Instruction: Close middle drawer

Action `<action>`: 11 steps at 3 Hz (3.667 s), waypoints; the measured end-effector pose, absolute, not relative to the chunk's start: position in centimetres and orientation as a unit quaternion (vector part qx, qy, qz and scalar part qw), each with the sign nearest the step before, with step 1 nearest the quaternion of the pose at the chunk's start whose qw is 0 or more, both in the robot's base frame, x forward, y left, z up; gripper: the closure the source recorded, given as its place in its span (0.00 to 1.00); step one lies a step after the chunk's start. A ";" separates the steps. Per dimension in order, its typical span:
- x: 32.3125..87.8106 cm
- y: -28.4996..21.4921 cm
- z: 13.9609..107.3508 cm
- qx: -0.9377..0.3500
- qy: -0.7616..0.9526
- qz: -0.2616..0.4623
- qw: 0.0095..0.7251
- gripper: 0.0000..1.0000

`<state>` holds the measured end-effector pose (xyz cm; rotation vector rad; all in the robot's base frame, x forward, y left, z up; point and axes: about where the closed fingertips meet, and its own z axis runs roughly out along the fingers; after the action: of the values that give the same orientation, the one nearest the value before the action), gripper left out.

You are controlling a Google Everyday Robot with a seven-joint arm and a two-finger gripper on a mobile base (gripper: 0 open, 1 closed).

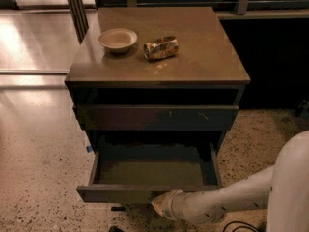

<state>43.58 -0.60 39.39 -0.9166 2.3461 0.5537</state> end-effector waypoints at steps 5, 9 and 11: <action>49.7 0.4 40.3 -0.332 0.857 0.198 0.340 1.00; 57.9 1.6 41.1 -0.305 0.841 0.182 0.409 1.00; 61.4 1.3 41.1 -0.301 0.835 0.160 0.432 1.00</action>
Offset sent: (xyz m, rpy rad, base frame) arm 0.1603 0.0057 0.0047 0.2080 -0.2072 -0.1236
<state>61.45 1.30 41.13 -0.7500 2.0818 0.3987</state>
